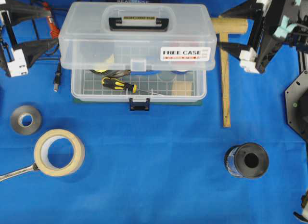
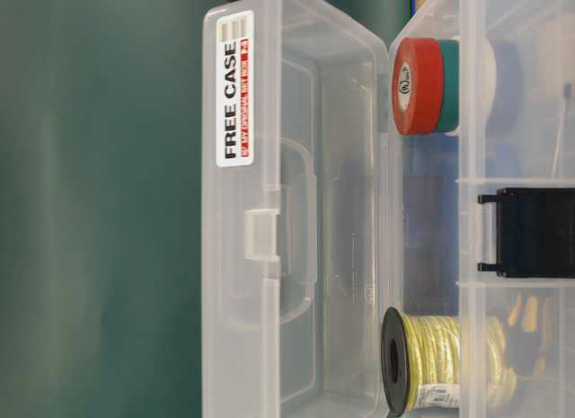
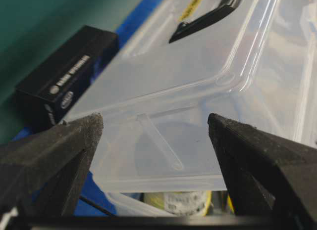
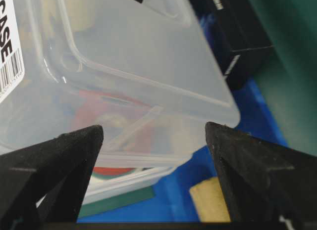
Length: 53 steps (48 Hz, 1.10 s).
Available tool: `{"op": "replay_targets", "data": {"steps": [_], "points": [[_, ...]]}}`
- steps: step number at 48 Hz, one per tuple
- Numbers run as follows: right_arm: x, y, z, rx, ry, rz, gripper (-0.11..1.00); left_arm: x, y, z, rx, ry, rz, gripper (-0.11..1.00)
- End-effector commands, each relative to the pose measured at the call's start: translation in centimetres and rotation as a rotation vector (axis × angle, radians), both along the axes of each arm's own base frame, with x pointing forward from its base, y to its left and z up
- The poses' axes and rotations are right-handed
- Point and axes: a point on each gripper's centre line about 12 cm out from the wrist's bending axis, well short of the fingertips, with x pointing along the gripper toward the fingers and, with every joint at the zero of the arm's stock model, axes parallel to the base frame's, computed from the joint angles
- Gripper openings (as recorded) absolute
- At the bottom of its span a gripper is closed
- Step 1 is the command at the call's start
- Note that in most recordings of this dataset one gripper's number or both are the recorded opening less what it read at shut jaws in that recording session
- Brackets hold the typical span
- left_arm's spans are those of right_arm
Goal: Open the tool box with both arms.
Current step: 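Lift and swing the lid up and back with both grippers, then push the lid fully open behind the box, then release both grippers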
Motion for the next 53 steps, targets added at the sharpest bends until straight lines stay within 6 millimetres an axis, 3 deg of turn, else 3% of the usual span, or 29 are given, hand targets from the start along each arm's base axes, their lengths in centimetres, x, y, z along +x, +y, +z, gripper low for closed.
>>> {"op": "replay_targets", "data": {"steps": [1,28,53], "points": [[0.7,-0.8,2.6,-0.027,-0.08,-0.018,0.85,0.5,0.5,1.1,0.02,-0.031,0.01,0.87],[-0.4,-4.0,2.7,-0.039,-0.094,-0.143,0.85,-0.5,3.6,2.1,0.067,-0.109,0.157,0.87],[-0.4,-6.3,2.3,-0.034,-0.079,-0.212,0.85,1.6,7.1,0.3,0.023,-0.021,0.223,0.87]]}}
